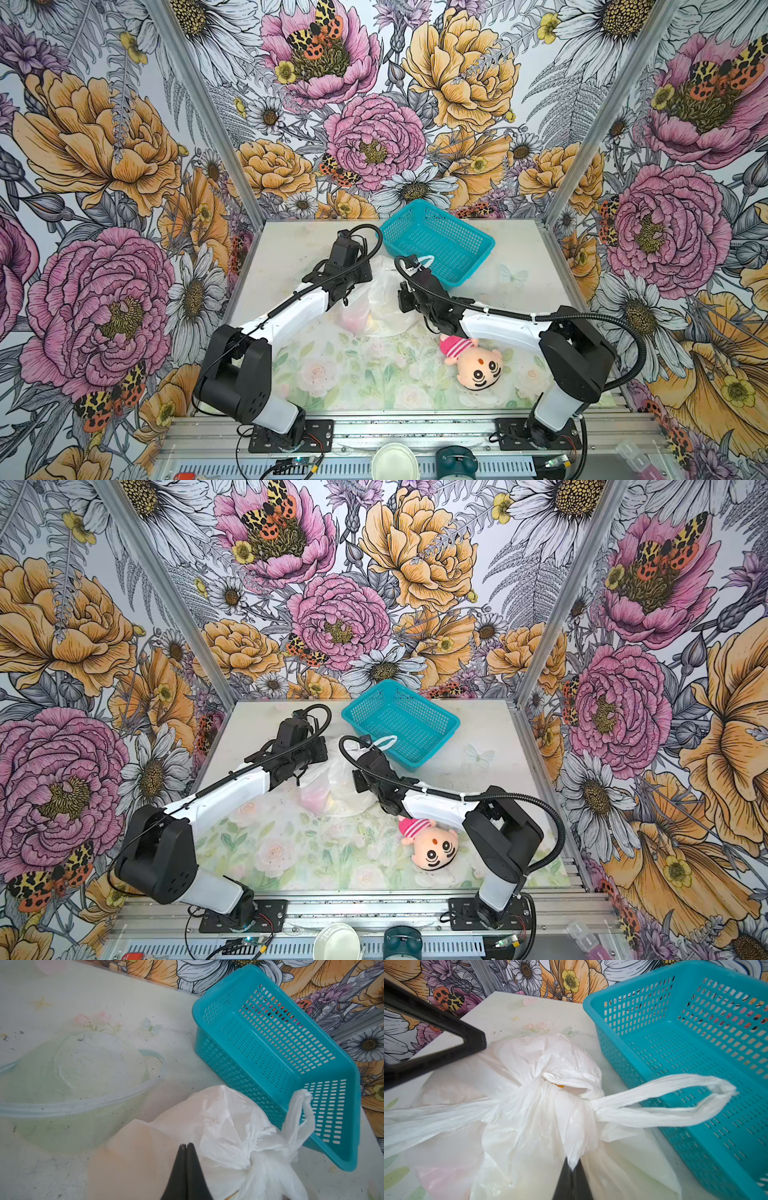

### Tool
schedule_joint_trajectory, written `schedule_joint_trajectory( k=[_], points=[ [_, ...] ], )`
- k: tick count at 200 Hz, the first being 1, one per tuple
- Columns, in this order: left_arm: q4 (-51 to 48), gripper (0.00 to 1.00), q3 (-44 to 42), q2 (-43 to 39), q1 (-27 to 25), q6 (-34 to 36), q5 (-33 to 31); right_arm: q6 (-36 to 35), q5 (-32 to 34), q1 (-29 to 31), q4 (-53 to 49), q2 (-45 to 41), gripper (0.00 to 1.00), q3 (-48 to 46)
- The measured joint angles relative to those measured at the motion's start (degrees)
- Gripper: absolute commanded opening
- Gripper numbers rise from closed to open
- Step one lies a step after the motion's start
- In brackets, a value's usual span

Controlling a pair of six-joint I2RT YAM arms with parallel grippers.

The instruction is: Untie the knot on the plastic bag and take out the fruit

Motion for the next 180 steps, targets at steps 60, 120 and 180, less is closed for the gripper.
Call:
schedule_joint_trajectory(
  k=[60, 120, 180],
  points=[
    [0.09, 0.0, -1.88, -2.38, 0.09, -0.17, -2.64, 0.24, 1.75, 0.0, 2.56, -1.2, 0.0, -3.76],
    [0.55, 0.0, -3.63, -4.11, 2.36, -0.81, -4.35, 1.33, 3.28, -0.72, 5.01, -3.65, 0.0, -6.95],
    [0.96, 0.0, -5.29, -6.05, 3.69, -2.1, -4.81, 2.38, 4.68, -1.2, 7.58, -6.4, 0.0, -11.1]
  ],
)
